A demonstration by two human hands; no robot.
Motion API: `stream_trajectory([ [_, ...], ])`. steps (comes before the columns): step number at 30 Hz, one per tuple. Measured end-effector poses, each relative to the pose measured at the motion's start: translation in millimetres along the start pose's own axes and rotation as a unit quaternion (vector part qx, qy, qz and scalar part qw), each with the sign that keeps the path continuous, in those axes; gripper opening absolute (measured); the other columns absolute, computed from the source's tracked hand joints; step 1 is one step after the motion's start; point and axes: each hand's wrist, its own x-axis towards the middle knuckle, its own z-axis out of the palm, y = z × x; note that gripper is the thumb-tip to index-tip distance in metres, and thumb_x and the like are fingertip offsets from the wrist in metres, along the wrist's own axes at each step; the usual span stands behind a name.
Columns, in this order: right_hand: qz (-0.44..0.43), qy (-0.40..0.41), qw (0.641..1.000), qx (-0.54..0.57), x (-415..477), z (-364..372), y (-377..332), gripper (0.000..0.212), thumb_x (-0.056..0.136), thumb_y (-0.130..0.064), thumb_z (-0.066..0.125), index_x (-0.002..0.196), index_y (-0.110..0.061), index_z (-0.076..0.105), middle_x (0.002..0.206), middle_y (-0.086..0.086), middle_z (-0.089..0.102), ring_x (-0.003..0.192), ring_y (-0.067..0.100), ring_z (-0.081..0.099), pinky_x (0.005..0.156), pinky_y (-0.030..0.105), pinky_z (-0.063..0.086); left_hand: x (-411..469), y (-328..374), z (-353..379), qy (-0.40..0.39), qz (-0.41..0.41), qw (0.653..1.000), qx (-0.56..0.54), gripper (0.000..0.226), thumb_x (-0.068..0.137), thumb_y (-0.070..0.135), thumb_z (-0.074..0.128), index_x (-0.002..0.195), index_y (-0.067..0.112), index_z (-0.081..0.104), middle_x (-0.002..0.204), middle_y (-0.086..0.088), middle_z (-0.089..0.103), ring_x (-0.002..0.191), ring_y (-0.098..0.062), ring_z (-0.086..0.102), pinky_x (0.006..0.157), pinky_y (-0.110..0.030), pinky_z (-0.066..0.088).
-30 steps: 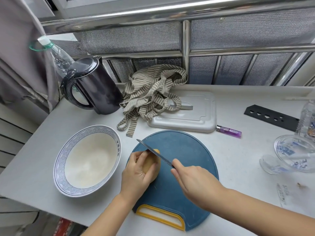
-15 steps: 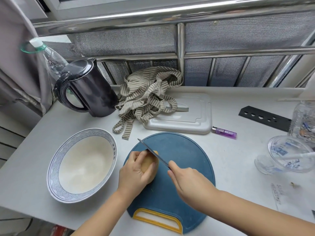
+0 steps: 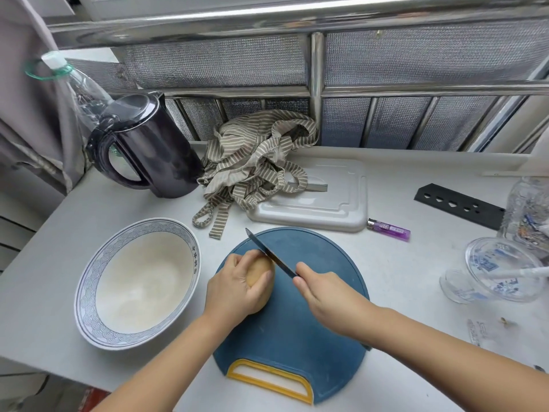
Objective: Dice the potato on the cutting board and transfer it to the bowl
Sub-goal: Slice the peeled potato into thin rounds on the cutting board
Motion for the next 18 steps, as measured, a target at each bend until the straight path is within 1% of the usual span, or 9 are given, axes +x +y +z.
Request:
stream_trajectory([
  [3,0.008,-0.009,1.0,0.006,4.4,-5.3,1.9,0.03,0.105,-0.037,0.026,0.082,-0.018,0.029,0.062,0.003,0.039,0.055,0.02,0.032,0.054,0.035,0.028,3.1,1.1,-2.6,-0.016,-0.004,1.0,0.004,0.072,0.067,0.075,0.024,0.126,0.045,0.051,0.098,0.013,0.048,0.096,-0.017,0.059,0.078,-0.026,0.039],
  [6,0.022,-0.022,0.999,0.007,9.1,-11.0,4.3,0.031,0.105,-0.038,0.026,0.082,-0.017,0.029,0.064,0.002,0.039,0.055,0.019,0.032,0.051,0.03,0.027,4.4,2.9,-4.5,-0.029,-0.001,1.0,0.008,0.07,0.067,0.074,0.023,0.126,0.047,0.05,0.099,0.013,0.048,0.096,-0.017,0.059,0.08,-0.027,0.04],
  [9,0.032,-0.034,0.999,0.006,14.0,-12.9,5.9,0.031,0.105,-0.037,0.025,0.08,-0.019,0.029,0.066,0.002,0.039,0.052,0.016,0.032,0.046,0.025,0.026,0.6,5.0,-3.0,-0.031,0.036,0.998,0.029,0.068,0.07,0.073,0.025,0.126,0.047,0.051,0.101,0.015,0.047,0.094,-0.015,0.06,0.077,-0.026,0.042],
  [12,0.027,-0.027,0.999,0.015,18.7,-7.5,6.9,0.031,0.105,-0.037,0.026,0.081,-0.018,0.03,0.066,0.001,0.039,0.053,0.016,0.031,0.048,0.026,0.027,0.6,4.5,-3.4,-0.027,0.023,0.999,0.023,0.069,0.069,0.074,0.024,0.127,0.047,0.052,0.102,0.013,0.049,0.094,-0.016,0.06,0.079,-0.026,0.042],
  [15,0.027,-0.024,0.999,0.018,21.2,-4.3,8.8,0.03,0.105,-0.037,0.026,0.085,-0.015,0.032,0.064,0.001,0.039,0.051,0.015,0.031,0.046,0.024,0.025,2.6,3.9,-4.5,-0.027,0.019,0.999,0.025,0.072,0.068,0.074,0.022,0.127,0.047,0.051,0.103,0.012,0.051,0.095,-0.018,0.06,0.08,-0.026,0.041],
  [18,0.029,-0.025,0.999,0.02,21.2,-3.9,10.7,0.03,0.105,-0.037,0.026,0.087,-0.014,0.032,0.065,0.002,0.04,0.054,0.016,0.032,0.049,0.027,0.026,3.4,5.6,-5.4,-0.033,0.024,0.999,0.031,0.073,0.067,0.074,0.021,0.128,0.046,0.051,0.104,0.011,0.051,0.096,-0.018,0.06,0.081,-0.026,0.041],
])
